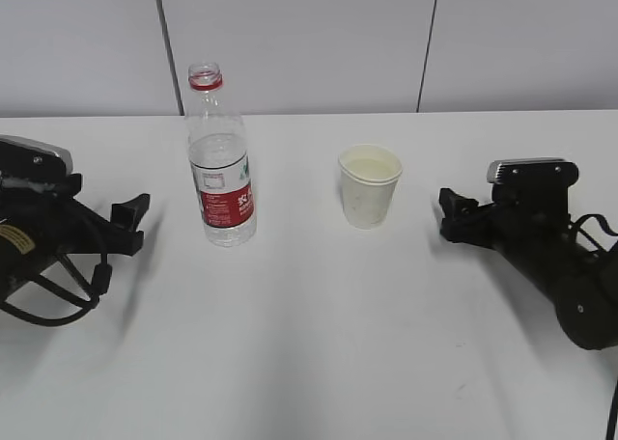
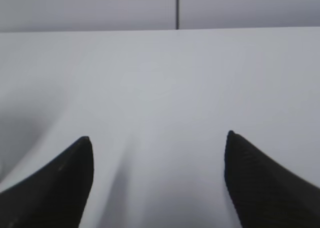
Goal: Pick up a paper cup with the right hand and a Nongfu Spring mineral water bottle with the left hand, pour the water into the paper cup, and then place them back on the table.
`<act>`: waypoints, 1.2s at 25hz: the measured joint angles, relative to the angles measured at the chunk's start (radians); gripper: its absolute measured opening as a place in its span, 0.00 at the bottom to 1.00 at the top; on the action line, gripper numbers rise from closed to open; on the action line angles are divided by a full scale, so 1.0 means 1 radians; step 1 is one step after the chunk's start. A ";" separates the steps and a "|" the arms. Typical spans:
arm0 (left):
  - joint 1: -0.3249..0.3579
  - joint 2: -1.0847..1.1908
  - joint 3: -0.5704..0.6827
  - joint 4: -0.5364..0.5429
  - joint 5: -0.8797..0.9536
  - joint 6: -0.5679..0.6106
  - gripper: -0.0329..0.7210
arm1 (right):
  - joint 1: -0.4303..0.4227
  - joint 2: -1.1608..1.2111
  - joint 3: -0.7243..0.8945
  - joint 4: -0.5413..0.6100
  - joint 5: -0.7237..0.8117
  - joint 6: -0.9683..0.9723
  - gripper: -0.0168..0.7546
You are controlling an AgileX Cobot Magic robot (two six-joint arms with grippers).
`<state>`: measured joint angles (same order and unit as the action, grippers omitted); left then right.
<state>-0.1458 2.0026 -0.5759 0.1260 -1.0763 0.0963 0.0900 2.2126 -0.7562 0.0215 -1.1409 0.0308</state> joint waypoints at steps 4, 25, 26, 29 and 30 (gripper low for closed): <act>0.000 -0.036 0.000 -0.093 0.028 0.039 0.83 | -0.056 -0.033 0.000 0.011 0.000 0.010 0.80; 0.000 -0.244 -0.341 -0.183 1.041 0.045 0.82 | -0.075 -0.343 -0.183 0.014 0.920 0.030 0.79; 0.000 -0.248 -0.367 -0.183 1.105 0.045 0.82 | -0.075 -0.349 -0.210 0.014 1.006 0.030 0.79; 0.000 -0.251 -0.470 -0.183 1.337 0.045 0.82 | -0.075 -0.350 -0.312 0.014 1.251 0.030 0.79; 0.000 -0.251 -0.499 -0.183 1.399 0.045 0.82 | -0.075 -0.350 -0.342 0.014 1.320 0.030 0.79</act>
<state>-0.1458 1.7521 -1.0747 -0.0572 0.3226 0.1412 0.0147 1.8625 -1.0980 0.0356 0.1795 0.0609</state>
